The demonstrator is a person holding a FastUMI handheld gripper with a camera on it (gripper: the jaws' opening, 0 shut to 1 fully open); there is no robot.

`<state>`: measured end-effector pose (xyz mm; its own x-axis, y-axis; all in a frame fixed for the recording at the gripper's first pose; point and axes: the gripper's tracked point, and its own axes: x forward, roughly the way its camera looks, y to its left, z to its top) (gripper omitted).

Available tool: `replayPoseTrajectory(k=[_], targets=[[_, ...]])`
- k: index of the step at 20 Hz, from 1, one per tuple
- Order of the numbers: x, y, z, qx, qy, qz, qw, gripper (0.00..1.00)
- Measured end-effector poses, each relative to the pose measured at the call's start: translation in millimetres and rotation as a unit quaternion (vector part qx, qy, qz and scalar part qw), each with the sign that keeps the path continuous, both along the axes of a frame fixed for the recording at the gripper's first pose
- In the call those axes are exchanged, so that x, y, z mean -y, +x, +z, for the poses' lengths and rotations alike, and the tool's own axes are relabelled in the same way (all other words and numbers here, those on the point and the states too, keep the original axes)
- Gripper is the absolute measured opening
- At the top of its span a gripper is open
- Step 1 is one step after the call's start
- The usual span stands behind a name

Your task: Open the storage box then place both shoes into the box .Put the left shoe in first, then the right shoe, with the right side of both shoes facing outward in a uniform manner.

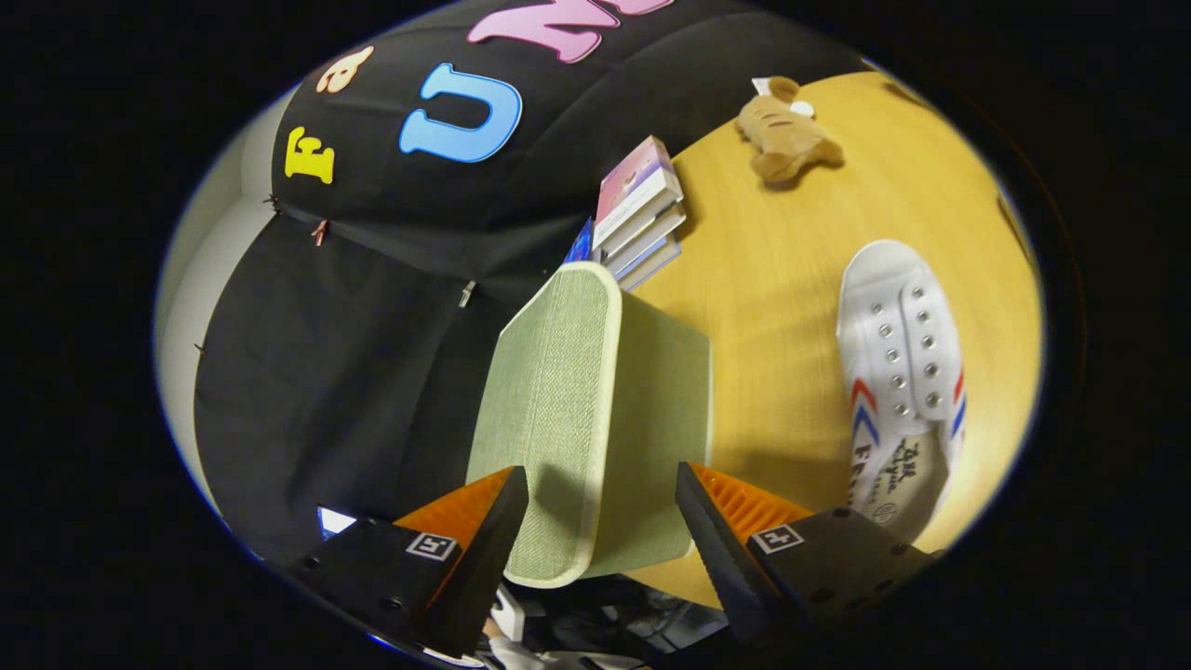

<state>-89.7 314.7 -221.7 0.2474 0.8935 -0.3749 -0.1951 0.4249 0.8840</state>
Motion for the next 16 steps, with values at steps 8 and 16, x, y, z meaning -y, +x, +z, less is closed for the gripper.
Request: replayPoseTrajectory(k=[8, 16], targets=[[-25.9, -32.0, -4.4, -0.136, 0.099, 0.061, 0.984, 0.96], [-25.7, -26.7, 17.7, -0.176, 0.126, 0.063, 0.974, 0.20]])
